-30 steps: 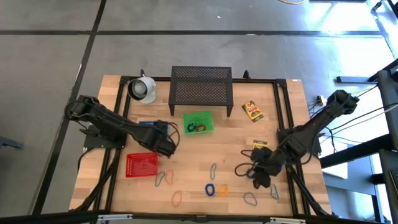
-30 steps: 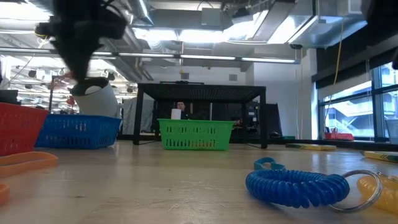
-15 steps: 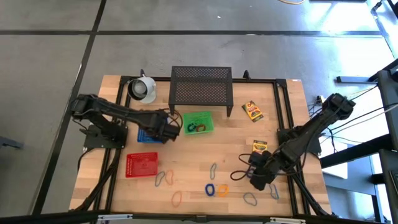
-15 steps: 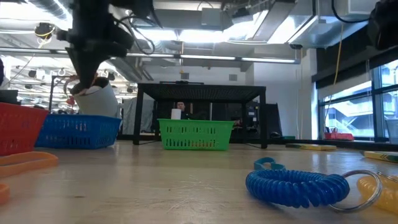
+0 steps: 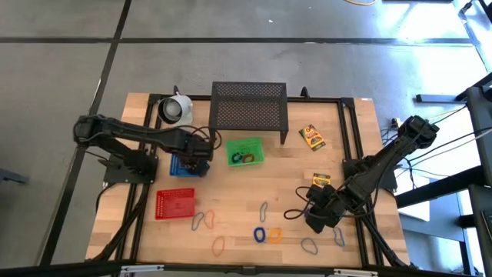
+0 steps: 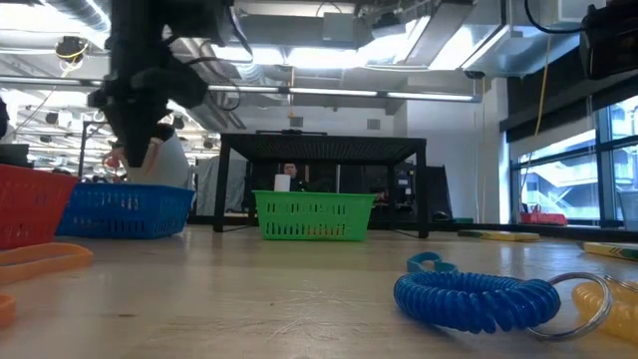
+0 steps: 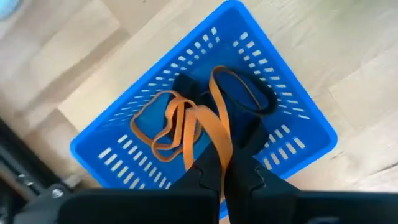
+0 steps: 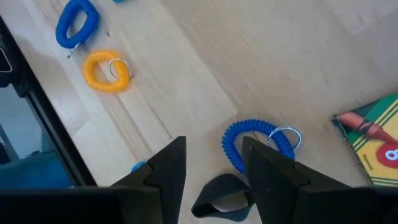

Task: Pick & Place Office Desk Supplies
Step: Put the orange rubber band into the blue bin

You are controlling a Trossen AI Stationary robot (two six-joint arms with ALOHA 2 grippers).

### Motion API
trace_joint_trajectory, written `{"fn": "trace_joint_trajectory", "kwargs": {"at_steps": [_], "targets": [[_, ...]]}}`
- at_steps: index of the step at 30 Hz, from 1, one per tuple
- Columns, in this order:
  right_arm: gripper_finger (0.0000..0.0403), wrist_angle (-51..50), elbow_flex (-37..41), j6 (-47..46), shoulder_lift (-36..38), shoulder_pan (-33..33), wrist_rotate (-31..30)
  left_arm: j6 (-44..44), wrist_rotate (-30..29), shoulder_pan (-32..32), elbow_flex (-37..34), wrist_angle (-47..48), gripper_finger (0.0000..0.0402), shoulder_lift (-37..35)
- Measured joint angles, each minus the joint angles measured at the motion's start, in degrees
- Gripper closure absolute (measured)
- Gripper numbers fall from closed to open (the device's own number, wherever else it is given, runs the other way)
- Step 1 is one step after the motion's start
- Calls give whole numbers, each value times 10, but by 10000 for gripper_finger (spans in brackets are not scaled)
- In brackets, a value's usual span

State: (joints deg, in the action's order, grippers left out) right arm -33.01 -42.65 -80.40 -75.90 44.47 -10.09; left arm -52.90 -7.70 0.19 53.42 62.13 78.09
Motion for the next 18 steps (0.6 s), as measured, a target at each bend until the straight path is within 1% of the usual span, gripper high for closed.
{"fn": "trace_joint_trajectory", "kwargs": {"at_steps": [7,11,15,18], "targets": [[245,-1,0,1,0,0,0,-57,3,-15,-66,-28,397,-34],[245,-2,0,3,0,0,0,-74,-4,-23,-81,-43,391,-34],[245,-2,0,5,0,0,-11,-94,-28,-24,-86,-54,374,-34],[245,-3,0,5,0,0,-20,-94,-30,-24,-86,-53,352,-34]]}}
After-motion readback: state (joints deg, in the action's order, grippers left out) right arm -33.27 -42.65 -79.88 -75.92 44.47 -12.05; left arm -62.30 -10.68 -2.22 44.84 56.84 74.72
